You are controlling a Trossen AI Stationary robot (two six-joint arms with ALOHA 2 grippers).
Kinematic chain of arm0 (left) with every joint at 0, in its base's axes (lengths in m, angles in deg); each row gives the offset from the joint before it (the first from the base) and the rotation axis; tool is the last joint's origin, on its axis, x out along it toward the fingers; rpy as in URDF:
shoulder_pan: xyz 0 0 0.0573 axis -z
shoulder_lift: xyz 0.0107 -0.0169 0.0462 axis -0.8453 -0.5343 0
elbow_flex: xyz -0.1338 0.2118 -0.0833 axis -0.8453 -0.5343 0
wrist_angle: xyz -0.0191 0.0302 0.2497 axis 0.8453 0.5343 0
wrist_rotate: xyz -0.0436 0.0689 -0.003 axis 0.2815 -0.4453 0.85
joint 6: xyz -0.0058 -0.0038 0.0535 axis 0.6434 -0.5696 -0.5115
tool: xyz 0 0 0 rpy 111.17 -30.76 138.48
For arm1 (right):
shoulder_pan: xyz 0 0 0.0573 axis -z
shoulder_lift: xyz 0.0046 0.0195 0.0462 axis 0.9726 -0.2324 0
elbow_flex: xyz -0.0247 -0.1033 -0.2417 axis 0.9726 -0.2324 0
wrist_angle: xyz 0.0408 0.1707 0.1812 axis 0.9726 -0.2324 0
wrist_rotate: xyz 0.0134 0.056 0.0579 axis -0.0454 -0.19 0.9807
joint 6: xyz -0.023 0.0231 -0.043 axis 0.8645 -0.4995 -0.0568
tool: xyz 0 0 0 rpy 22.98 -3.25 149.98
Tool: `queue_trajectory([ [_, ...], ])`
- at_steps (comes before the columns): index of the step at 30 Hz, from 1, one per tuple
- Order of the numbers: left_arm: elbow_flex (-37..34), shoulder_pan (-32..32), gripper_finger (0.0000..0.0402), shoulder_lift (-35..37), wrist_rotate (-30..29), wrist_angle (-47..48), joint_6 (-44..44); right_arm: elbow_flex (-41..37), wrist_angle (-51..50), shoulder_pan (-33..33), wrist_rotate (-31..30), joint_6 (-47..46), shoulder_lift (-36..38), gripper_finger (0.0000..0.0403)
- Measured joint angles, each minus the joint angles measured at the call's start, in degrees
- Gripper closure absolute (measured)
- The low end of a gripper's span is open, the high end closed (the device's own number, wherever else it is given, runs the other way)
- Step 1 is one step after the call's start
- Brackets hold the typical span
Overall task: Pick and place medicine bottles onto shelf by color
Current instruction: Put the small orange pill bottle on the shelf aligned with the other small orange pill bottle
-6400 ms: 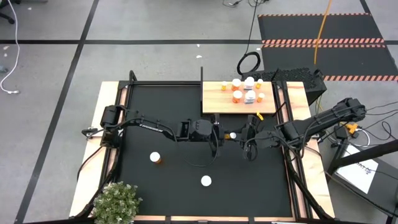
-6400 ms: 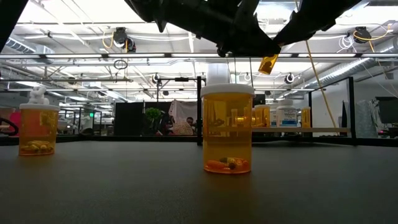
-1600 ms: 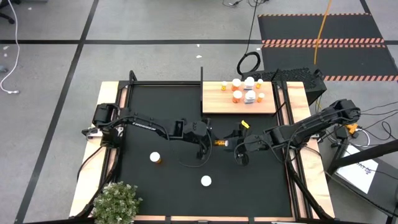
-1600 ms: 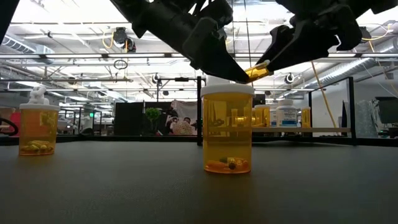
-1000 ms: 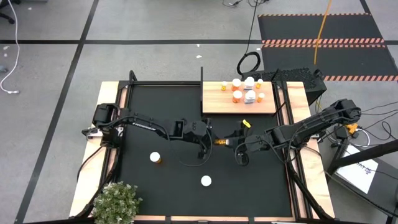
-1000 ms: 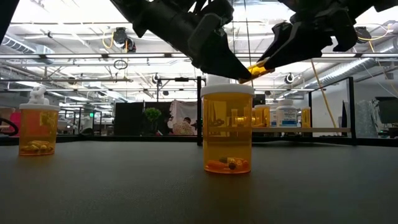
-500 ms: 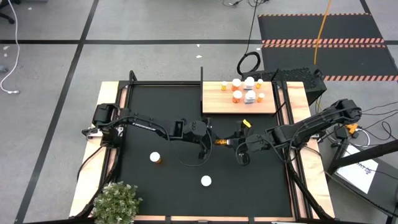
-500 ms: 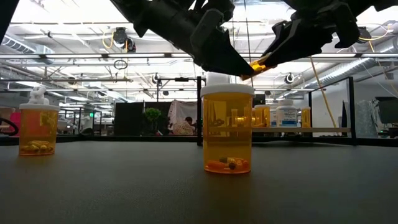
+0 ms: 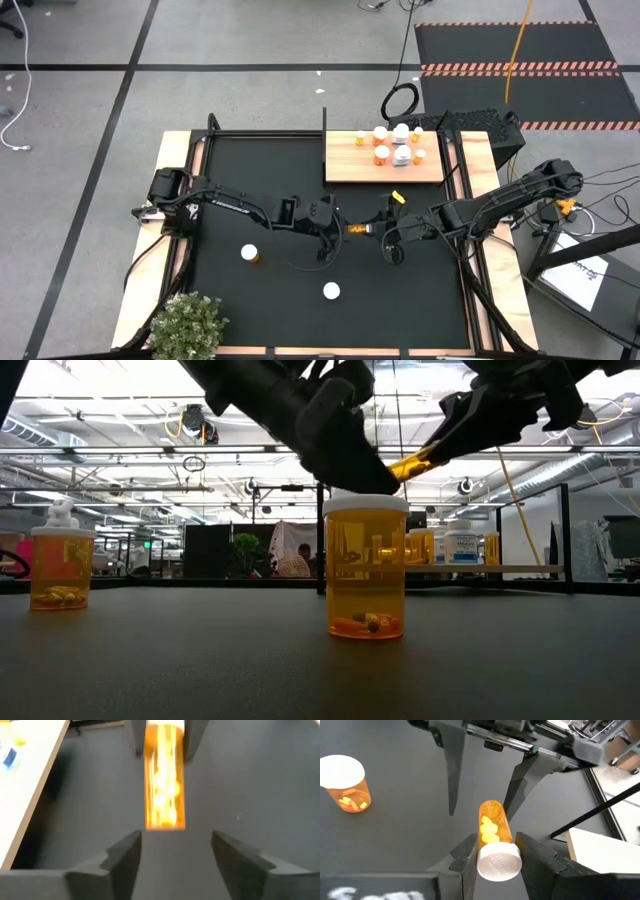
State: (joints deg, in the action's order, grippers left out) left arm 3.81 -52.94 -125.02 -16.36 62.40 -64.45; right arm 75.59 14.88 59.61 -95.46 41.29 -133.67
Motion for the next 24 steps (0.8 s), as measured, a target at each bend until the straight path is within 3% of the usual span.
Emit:
queue_trajectory([
  [5,0.00,0.12,0.0097,1.12,-5.05,6.21,1.78,1.16,-4.79,1.39,1.88,-2.07,3.35,0.0283],
  [11,-0.04,0.15,0.0081,1.39,-6.76,10.02,3.29,9.11,-19.94,7.66,7.75,-5.96,4.36,0.0283],
  [18,-0.04,0.16,0.0080,1.47,-6.82,10.10,4.86,23.05,-39.05,20.72,12.11,-4.69,-1.54,0.0283],
  [24,-0.02,0.42,0.0080,1.23,-6.84,10.14,5.82,36.01,-49.94,32.05,18.09,1.28,-12.09,0.0283],
])
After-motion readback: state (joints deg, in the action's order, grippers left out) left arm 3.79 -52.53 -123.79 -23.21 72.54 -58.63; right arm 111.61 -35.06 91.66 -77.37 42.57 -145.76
